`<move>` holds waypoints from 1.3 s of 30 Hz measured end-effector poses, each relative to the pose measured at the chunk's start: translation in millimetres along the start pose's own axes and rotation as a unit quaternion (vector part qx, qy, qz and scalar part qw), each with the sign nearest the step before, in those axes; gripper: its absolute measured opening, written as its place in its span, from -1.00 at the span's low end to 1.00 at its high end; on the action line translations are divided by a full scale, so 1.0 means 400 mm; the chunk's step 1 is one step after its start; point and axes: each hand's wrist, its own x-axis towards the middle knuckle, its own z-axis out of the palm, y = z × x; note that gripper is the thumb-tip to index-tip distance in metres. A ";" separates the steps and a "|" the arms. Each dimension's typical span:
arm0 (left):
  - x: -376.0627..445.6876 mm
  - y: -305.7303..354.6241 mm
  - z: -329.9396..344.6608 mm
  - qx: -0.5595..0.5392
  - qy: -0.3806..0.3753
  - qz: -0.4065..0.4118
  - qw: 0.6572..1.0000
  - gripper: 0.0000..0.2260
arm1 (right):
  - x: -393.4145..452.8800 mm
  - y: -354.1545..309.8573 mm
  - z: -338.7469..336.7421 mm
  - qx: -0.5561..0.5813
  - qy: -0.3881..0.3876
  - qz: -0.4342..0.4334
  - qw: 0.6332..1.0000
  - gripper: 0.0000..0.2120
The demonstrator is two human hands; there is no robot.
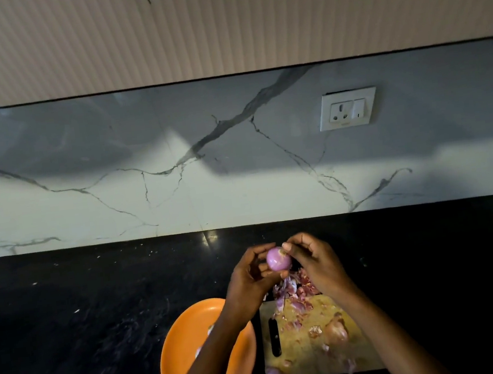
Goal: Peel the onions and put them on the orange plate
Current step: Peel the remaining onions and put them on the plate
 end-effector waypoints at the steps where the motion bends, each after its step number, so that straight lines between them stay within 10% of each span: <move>1: 0.001 0.004 0.003 -0.007 -0.006 -0.002 1.000 -0.54 | 0.001 -0.002 0.001 -0.002 0.005 -0.002 1.000 -0.93; 10: -0.010 0.014 0.005 -0.081 -0.047 -0.055 0.994 -0.60 | 0.003 -0.006 -0.028 0.089 0.094 0.052 0.990 -0.70; 18: -0.013 0.028 0.011 -0.140 -0.057 -0.098 0.984 -0.67 | -0.010 -0.019 -0.043 0.070 -0.073 -0.023 0.995 -0.83; 31: -0.007 0.054 0.033 -0.236 -0.075 -0.183 0.951 -0.65 | -0.007 -0.008 -0.025 0.024 0.003 -0.057 0.998 -0.94; 39: -0.006 0.040 0.027 -0.228 -0.044 -0.195 0.953 -0.62 | -0.007 0.011 -0.036 -0.032 0.067 -0.005 0.997 -0.63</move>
